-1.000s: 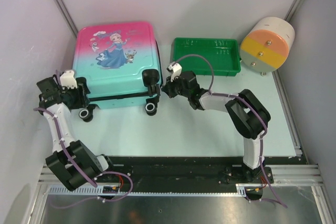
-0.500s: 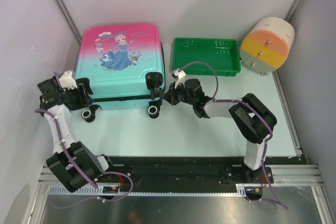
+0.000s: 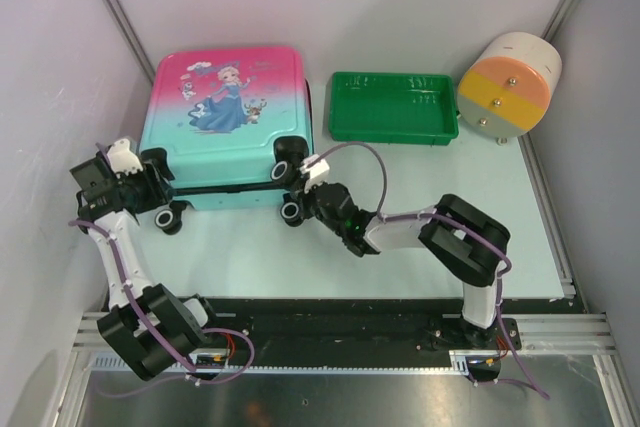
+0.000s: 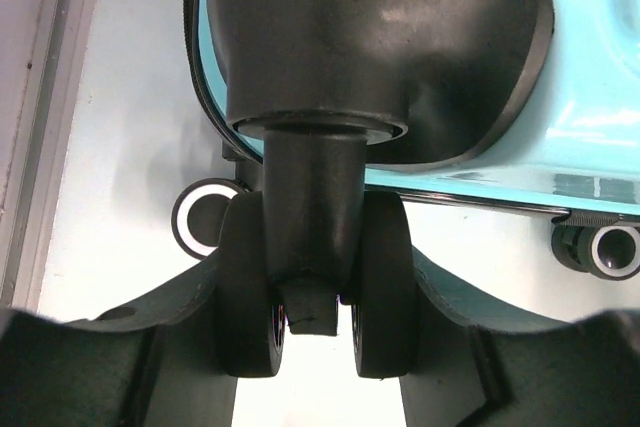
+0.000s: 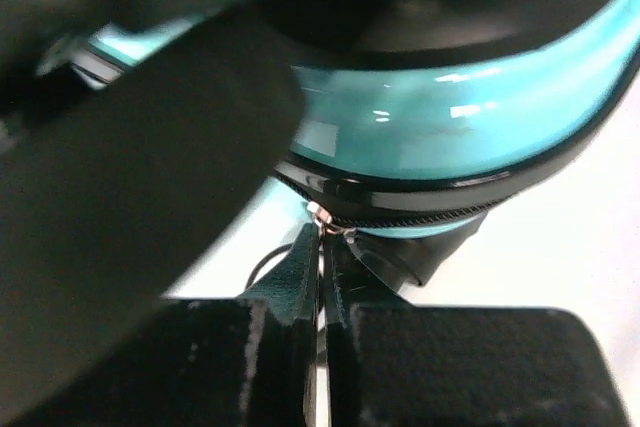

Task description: Open, take out, and arrange the luggage

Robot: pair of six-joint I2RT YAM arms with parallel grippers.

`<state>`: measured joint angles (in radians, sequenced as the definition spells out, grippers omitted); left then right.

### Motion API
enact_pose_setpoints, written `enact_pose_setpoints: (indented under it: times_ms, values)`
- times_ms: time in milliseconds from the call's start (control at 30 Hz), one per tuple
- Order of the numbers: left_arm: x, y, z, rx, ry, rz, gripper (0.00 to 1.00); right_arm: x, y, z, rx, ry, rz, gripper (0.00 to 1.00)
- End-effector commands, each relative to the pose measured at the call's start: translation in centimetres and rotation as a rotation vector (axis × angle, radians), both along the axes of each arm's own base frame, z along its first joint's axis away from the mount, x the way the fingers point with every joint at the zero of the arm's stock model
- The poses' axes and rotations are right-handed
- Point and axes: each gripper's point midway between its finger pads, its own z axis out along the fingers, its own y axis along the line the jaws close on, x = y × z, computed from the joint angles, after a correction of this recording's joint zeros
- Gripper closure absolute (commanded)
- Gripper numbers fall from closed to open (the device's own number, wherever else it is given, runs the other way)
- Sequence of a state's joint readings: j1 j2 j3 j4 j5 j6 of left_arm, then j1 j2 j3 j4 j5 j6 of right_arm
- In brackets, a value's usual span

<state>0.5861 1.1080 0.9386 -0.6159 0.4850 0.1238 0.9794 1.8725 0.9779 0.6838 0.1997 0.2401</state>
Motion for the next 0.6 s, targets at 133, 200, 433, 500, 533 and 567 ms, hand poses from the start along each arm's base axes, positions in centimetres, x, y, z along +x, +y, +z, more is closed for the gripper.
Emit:
enact_pose_setpoints:
  times_ms: [133, 200, 433, 500, 533, 567]
  values:
    - [-1.2, -6.5, 1.2, -0.251, -0.007, -0.122, 1.00, -3.5, 6.5, 8.2, 0.118, -0.382, 0.128, 1.00]
    - [-1.3, -6.5, 1.2, -0.244, -0.007, -0.122, 1.00, -3.3, 6.8, 7.5, 0.109, -0.373, 0.118, 1.00]
    - [-1.2, -7.6, 1.3, -0.285, -0.003, -0.131, 1.00, -5.9, 10.2, 9.9, 0.199, -0.391, 0.140, 1.00]
    - [-1.2, -7.8, 1.2, -0.286, -0.002, -0.140, 1.00, -7.0, 11.8, 11.0, 0.233, -0.407, 0.156, 1.00]
    - [-1.2, -7.9, 1.3, -0.287, -0.003, -0.143, 1.00, -7.3, 12.2, 11.3, 0.243, -0.413, 0.158, 1.00]
    - [-1.2, -8.0, 1.3, -0.288, -0.002, -0.145, 1.00, -7.6, 12.7, 11.3, 0.248, -0.414, 0.158, 1.00]
